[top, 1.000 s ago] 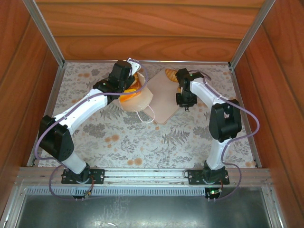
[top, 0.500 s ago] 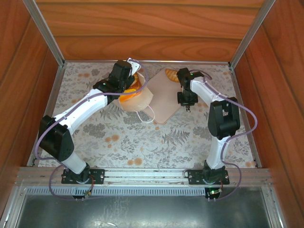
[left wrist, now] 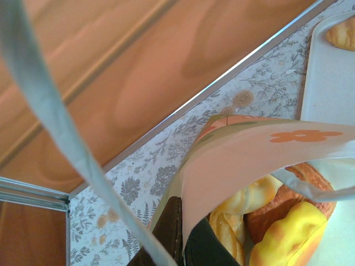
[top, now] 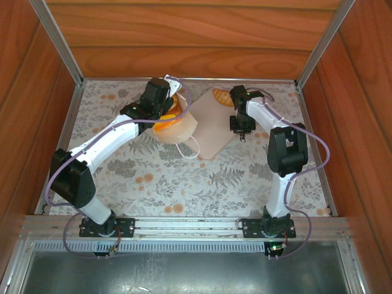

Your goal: Take the fake bread out of the paper bag

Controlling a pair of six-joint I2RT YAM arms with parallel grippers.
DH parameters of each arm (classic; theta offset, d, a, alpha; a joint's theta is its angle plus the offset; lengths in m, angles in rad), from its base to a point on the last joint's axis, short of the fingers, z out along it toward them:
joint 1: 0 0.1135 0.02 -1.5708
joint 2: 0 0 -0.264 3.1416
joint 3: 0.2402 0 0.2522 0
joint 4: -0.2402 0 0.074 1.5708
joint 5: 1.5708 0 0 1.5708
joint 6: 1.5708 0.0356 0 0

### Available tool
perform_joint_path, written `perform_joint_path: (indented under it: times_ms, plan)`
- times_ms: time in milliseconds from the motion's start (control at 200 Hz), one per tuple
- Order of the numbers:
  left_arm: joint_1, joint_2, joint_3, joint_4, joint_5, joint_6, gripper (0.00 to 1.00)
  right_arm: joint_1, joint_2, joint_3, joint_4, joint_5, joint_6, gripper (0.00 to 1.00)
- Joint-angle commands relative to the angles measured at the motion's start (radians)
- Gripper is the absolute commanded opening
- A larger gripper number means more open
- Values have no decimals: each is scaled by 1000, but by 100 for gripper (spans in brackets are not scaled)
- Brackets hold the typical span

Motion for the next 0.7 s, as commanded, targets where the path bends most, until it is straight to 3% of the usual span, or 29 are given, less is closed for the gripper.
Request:
perform_joint_path:
  times_ms: [0,695]
  plan:
    - [-12,6,33,8,-23,18,0,-11,-11,16,-23,-45,19,27]
    - [-12,3,14,9,-27,14,0,20,-518,-185,32,-524,64,29]
